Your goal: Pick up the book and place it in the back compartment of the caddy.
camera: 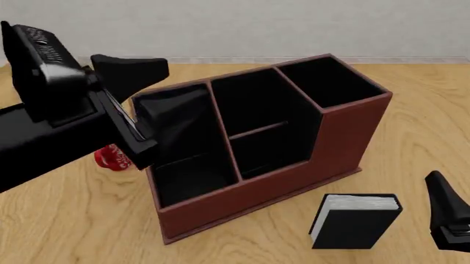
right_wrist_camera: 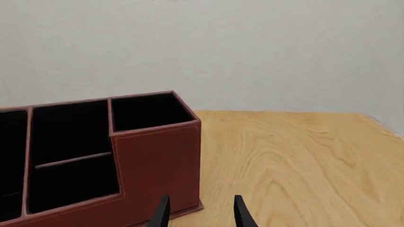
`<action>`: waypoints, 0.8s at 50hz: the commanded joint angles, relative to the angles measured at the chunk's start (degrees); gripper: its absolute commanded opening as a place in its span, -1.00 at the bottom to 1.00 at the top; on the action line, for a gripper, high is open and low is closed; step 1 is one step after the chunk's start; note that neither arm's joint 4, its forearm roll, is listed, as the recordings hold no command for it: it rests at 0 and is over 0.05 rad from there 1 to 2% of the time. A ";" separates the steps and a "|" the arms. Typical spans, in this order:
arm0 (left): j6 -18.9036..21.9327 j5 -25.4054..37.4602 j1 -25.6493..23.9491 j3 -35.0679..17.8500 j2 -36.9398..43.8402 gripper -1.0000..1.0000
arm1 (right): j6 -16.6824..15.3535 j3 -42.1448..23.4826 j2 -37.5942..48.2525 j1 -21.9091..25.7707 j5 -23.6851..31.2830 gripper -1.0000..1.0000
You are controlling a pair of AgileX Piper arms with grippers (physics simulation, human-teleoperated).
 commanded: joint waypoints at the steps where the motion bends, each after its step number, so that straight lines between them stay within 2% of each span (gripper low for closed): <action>1: 0.16 -6.68 -6.47 -2.30 11.49 1.00 | 0.47 -0.10 -0.01 -0.04 0.36 1.00; 2: -0.42 -7.10 -7.06 -2.65 12.23 1.00 | 1.09 -0.06 0.29 -0.10 0.38 1.00; 5: -0.46 -7.58 -7.61 -3.03 13.36 1.00 | -0.61 -0.06 -0.14 0.06 -0.16 1.00; 7: -0.16 -8.46 -7.54 -3.10 14.43 1.00 | -0.56 -0.03 -0.14 0.06 -0.16 1.00; 10: -1.05 -9.29 -9.04 -3.72 17.16 1.00 | 1.06 -0.06 0.20 -0.10 0.43 1.00; 14: -0.97 -9.82 -10.47 -4.10 19.47 1.00 | -0.69 -0.01 -0.15 0.08 -0.25 1.00; 16: -1.19 -9.87 -11.19 -4.58 20.93 1.00 | -0.44 0.03 -0.11 0.05 -0.17 1.00; 17: -1.01 -9.59 -12.12 -5.39 22.41 1.00 | 0.89 0.02 0.27 -0.08 0.20 1.00; 20: -0.99 -9.66 -12.81 -5.98 23.73 1.00 | 0.66 0.06 0.18 -0.06 0.13 1.00; 22: -1.02 -9.88 -13.38 -6.40 25.07 1.00 | -0.65 -0.03 -0.16 0.08 -0.19 1.00; 26: -1.29 -9.74 -14.81 -7.71 28.28 1.00 | 1.01 0.11 0.40 -0.09 0.05 1.00; 30: -0.99 -9.51 -16.33 -8.87 31.46 1.00 | -0.51 0.09 -0.11 0.07 -0.27 1.00; 34: -1.29 -9.29 -17.00 -9.55 32.66 1.00 | 0.93 -0.01 0.19 -0.06 0.34 1.00; 37: -1.49 -9.21 -17.42 -9.96 33.68 1.00 | -0.51 0.03 -0.14 0.08 -0.20 1.00; 40: -1.94 -8.69 -17.75 -10.53 34.42 1.00 | -0.38 0.04 -0.13 0.07 -0.14 1.00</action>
